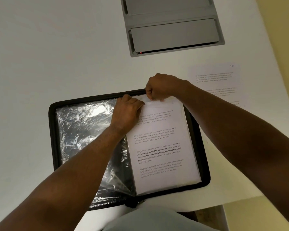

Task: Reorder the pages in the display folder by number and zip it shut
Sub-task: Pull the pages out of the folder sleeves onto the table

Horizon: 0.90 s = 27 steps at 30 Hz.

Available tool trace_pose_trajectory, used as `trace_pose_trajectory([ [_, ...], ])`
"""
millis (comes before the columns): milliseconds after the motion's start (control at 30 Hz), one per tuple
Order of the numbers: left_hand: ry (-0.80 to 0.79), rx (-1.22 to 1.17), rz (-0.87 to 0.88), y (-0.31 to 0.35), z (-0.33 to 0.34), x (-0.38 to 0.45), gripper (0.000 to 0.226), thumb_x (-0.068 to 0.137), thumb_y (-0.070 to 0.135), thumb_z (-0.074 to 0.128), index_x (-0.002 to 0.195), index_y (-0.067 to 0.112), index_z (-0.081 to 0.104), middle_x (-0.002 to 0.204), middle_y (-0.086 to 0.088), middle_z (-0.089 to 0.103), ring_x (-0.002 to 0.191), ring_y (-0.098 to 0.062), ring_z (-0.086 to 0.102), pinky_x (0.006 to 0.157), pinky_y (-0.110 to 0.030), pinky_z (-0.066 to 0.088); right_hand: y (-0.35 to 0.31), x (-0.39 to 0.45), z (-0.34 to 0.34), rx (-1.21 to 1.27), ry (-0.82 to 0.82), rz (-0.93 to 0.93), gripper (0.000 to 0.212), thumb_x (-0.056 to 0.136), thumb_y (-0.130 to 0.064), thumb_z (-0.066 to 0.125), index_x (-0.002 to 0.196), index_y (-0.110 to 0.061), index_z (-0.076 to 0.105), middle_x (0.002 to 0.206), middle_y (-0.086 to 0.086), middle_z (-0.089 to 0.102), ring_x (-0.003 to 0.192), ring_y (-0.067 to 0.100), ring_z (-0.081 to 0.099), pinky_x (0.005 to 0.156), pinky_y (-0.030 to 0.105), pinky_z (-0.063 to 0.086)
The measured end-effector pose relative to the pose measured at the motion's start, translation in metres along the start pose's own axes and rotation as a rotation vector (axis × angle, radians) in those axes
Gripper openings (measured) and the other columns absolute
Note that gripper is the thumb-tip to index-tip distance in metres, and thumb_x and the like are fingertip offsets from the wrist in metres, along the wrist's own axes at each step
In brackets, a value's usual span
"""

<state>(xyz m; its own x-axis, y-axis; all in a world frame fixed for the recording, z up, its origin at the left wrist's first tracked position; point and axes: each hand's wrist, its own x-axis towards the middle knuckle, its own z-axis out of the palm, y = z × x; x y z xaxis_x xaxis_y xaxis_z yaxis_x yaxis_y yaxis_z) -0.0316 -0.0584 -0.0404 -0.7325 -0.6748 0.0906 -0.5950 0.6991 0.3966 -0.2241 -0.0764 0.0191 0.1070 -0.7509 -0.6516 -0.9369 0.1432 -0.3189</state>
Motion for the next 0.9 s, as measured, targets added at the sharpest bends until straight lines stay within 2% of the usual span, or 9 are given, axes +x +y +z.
trace_pose_trajectory([
  [100,-0.001,-0.009,-0.019,0.0,-0.002,0.001,0.017,0.09,0.015,0.063,0.104,0.01,0.072,0.094,-0.007,0.074,0.086,-0.027,0.058,0.072,-0.036,0.043,-0.01,0.0,-0.004,0.049,-0.031,-0.042,0.018,0.083,-0.007,0.06,0.08,-0.019,0.073,0.073,-0.007,0.071,0.059,0.008,0.066,0.058,0.018,0.043],
  [200,0.0,-0.042,-0.054,0.003,-0.006,0.001,0.017,0.091,0.015,0.061,0.103,0.008,0.072,0.094,-0.009,0.073,0.087,-0.028,0.057,0.071,-0.034,0.041,-0.015,0.0,-0.006,0.059,-0.098,-0.045,0.014,0.083,-0.007,0.062,0.081,-0.016,0.072,0.073,-0.005,0.072,0.062,0.01,0.069,0.059,0.017,0.044],
  [300,0.002,-0.091,-0.125,0.008,-0.009,0.001,0.015,0.092,0.016,0.061,0.1,0.007,0.069,0.091,-0.014,0.068,0.088,-0.029,0.057,0.07,-0.032,0.041,-0.014,0.003,-0.003,0.012,-0.01,-0.022,0.011,0.084,-0.009,0.063,0.083,-0.016,0.071,0.074,-0.004,0.071,0.063,0.01,0.068,0.063,0.021,0.05],
  [367,0.0,-0.105,-0.157,0.009,-0.01,0.002,0.015,0.094,0.018,0.059,0.101,0.008,0.068,0.092,-0.014,0.065,0.087,-0.028,0.057,0.071,-0.032,0.042,-0.012,0.003,-0.004,0.031,0.079,-0.01,0.001,0.086,-0.018,0.069,0.086,-0.018,0.068,0.079,-0.006,0.067,0.063,0.009,0.066,0.061,0.022,0.047],
  [400,0.002,-0.108,-0.159,0.008,-0.011,0.003,0.016,0.094,0.019,0.058,0.102,0.008,0.067,0.092,-0.014,0.065,0.086,-0.028,0.058,0.071,-0.033,0.043,-0.011,0.002,-0.004,0.049,0.099,-0.008,0.007,0.086,-0.023,0.071,0.088,-0.019,0.066,0.079,-0.009,0.062,0.064,0.009,0.065,0.059,0.021,0.043],
  [467,0.002,-0.106,-0.138,0.006,-0.011,0.007,0.016,0.095,0.019,0.058,0.101,0.009,0.069,0.089,-0.013,0.067,0.084,-0.028,0.058,0.071,-0.035,0.046,-0.009,-0.001,-0.007,0.074,0.109,-0.019,0.012,0.086,-0.028,0.072,0.087,-0.02,0.064,0.077,-0.013,0.056,0.066,0.01,0.064,0.061,0.022,0.04],
  [633,0.022,-0.021,-0.021,-0.001,-0.007,0.015,0.013,0.09,0.013,0.065,0.097,0.007,0.074,0.092,-0.01,0.07,0.082,-0.027,0.059,0.066,-0.035,0.049,-0.002,-0.009,-0.005,0.09,0.128,-0.03,0.01,0.087,-0.027,0.069,0.08,-0.02,0.066,0.079,-0.006,0.064,0.075,0.014,0.062,0.07,0.028,0.044],
  [767,0.027,0.004,-0.005,0.002,-0.006,0.016,0.014,0.091,0.012,0.062,0.1,0.005,0.072,0.092,-0.011,0.071,0.083,-0.027,0.061,0.067,-0.034,0.049,0.005,-0.008,0.0,0.01,0.038,-0.023,0.021,0.092,-0.031,0.062,0.095,-0.013,0.071,0.098,0.002,0.07,0.089,0.018,0.062,0.074,0.03,0.045],
  [900,-0.035,-0.076,-0.103,0.008,-0.008,0.016,0.02,0.097,0.02,0.051,0.108,0.009,0.063,0.098,-0.008,0.069,0.093,-0.024,0.059,0.073,-0.035,0.047,0.005,-0.01,0.0,-0.055,-0.105,-0.012,0.033,0.086,-0.043,0.068,0.096,-0.012,0.065,0.093,-0.002,0.064,0.088,0.018,0.058,0.068,0.026,0.038],
])
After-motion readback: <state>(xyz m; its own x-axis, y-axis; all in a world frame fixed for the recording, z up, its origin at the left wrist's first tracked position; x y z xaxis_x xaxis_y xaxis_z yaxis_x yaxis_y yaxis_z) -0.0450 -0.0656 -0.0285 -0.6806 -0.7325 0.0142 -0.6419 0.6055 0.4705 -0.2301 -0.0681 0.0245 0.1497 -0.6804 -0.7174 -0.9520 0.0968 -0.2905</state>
